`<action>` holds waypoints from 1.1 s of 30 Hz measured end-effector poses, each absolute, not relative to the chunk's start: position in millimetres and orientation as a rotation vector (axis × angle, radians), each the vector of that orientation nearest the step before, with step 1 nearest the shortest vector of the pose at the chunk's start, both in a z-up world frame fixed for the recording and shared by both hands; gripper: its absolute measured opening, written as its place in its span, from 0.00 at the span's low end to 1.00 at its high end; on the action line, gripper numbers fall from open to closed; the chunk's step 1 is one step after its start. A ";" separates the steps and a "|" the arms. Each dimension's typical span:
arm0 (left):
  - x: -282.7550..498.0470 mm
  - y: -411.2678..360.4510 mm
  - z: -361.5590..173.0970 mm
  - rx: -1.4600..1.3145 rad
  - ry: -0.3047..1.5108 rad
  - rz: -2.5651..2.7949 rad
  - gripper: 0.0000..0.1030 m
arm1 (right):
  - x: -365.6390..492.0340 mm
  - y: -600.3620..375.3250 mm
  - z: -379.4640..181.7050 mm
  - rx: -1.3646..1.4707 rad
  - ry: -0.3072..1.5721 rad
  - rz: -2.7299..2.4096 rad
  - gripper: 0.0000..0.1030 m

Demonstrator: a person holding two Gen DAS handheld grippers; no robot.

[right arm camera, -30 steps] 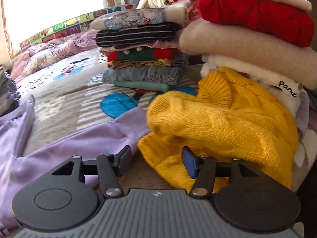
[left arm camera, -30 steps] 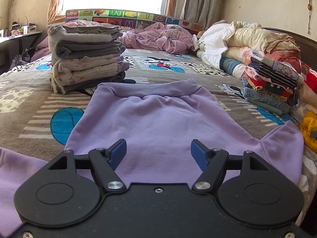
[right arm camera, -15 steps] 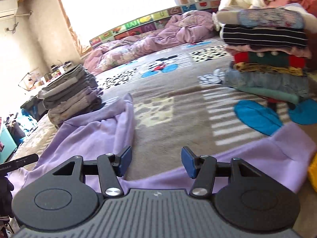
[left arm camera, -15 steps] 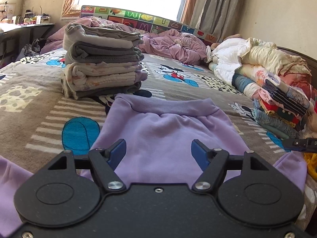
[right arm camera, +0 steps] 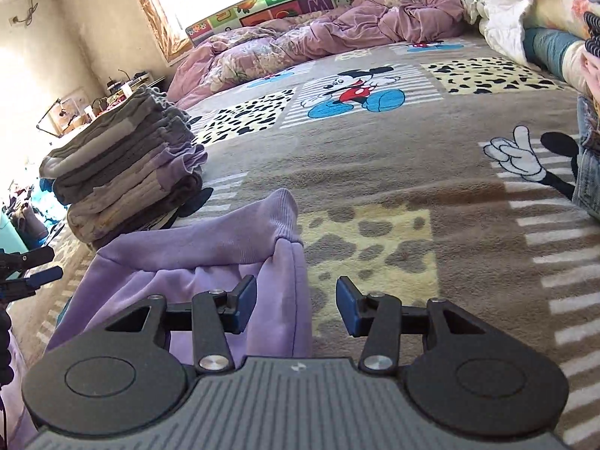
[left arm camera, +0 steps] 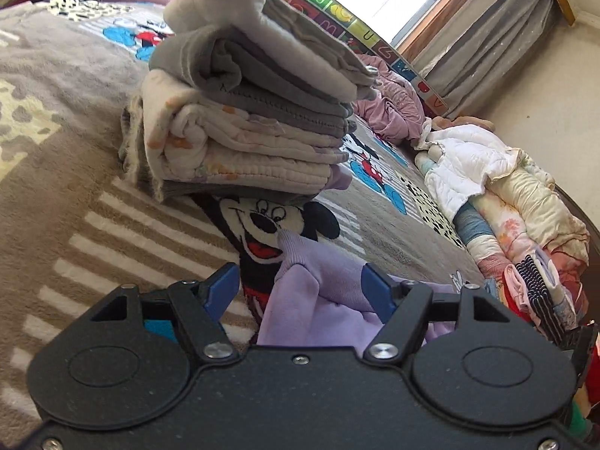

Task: Fold clothes

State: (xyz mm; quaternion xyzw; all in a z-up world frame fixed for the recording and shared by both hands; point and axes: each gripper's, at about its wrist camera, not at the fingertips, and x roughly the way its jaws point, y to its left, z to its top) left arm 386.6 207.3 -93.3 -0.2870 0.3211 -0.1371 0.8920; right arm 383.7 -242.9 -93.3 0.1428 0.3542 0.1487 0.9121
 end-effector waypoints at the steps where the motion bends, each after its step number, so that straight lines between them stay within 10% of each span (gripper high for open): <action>1: 393.4 206.7 -98.6 -0.614 0.686 -0.296 0.69 | 389.3 -244.6 -95.7 0.312 0.737 0.306 0.47; 4: 413.6 204.8 -114.7 -0.672 0.745 -0.330 0.67 | 406.0 -249.2 -106.7 0.372 0.752 0.327 0.45; 8: 419.2 198.8 -127.9 -0.727 0.733 -0.416 0.09 | 426.7 -259.7 -131.8 0.535 0.784 0.431 0.12; 12: 407.8 220.5 -109.9 -0.823 0.565 -0.470 0.08 | 421.4 -282.6 -138.5 0.797 0.666 0.582 0.10; 17: 425.5 212.4 -142.4 -0.733 0.766 -0.240 0.15 | 431.9 -292.6 -170.7 0.721 0.777 0.418 0.07; 22: 415.1 219.9 -119.1 -0.707 0.673 -0.227 0.28 | 416.5 -287.0 -146.6 0.578 0.711 0.361 0.36; 30: 410.1 198.0 -99.8 -0.704 0.614 -0.435 0.29 | 399.1 -259.1 -97.5 0.194 0.632 0.294 0.38; 33: 419.3 191.1 -119.9 -0.708 0.681 -0.382 0.45 | 402.1 -260.2 -93.6 0.233 0.610 0.336 0.40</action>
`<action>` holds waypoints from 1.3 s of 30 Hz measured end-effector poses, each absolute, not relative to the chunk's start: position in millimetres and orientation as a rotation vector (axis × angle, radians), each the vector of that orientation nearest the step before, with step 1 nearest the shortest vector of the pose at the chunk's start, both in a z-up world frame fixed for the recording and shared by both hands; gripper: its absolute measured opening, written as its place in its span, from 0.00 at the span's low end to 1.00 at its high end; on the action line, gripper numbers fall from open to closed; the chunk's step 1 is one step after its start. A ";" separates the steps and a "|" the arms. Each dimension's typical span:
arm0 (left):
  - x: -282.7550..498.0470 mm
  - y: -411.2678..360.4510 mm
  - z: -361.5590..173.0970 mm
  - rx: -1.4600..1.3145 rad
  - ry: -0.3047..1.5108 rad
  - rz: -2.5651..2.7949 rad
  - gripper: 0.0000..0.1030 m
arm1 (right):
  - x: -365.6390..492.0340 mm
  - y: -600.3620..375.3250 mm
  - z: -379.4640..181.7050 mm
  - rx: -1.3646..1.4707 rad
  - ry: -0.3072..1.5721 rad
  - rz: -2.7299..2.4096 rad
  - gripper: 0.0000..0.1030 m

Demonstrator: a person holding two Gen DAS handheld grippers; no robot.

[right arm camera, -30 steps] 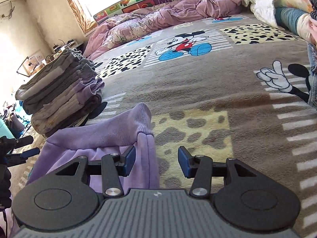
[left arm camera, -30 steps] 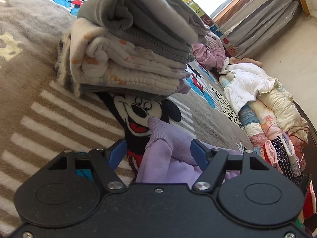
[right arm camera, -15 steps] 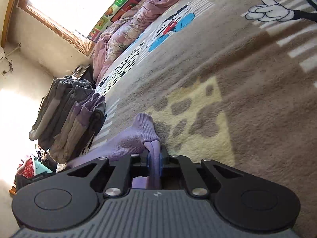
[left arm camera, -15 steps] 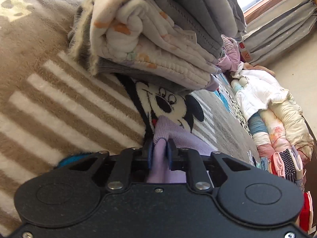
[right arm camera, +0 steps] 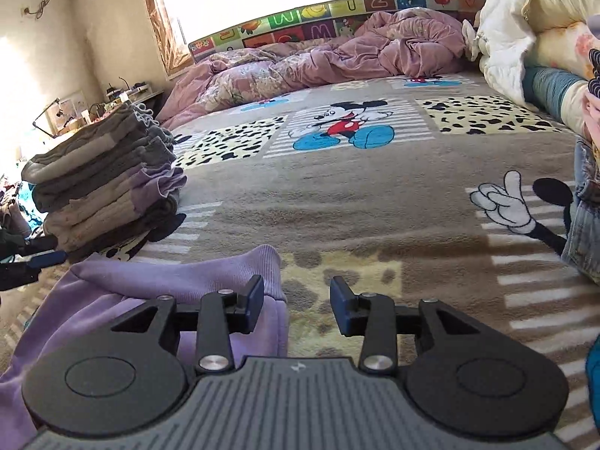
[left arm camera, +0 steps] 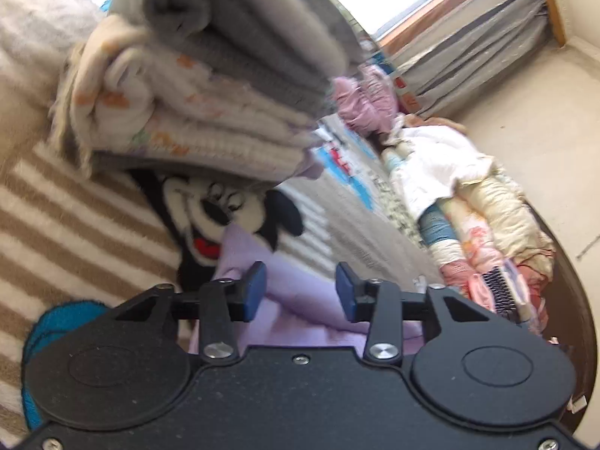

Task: Fold clothes

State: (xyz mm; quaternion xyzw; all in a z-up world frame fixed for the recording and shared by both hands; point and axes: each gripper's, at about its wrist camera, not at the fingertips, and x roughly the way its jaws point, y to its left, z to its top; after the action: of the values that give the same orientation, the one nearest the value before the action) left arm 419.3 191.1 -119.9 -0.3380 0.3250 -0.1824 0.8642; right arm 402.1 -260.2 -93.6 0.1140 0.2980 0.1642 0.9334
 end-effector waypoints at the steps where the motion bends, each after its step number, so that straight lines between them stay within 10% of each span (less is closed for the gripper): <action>1: 422.3 189.9 -127.0 -0.709 0.704 -0.358 0.44 | 405.8 -258.7 -94.8 0.264 0.614 0.376 0.39; 8: 429.1 184.8 -137.4 -0.670 0.737 -0.295 0.42 | 455.4 -251.6 -138.6 0.327 0.764 0.372 0.27; 26: 397.5 180.9 -100.5 -0.604 0.630 -0.328 0.56 | 347.2 -259.5 -84.1 0.290 0.731 0.480 0.31; 30: 385.3 187.8 -94.6 -0.601 0.631 -0.326 0.57 | 329.4 -263.5 -126.2 0.286 0.811 0.447 0.14; 39: 364.3 217.6 -82.7 -0.670 0.583 -0.338 0.60 | 287.0 -236.9 -110.5 0.097 0.817 0.485 0.26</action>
State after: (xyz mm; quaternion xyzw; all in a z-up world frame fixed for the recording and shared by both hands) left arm 364.3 217.6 -82.7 -0.3226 0.2806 -0.1626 0.8893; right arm 287.0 -236.9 -110.5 0.0466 0.3929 0.2335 0.8882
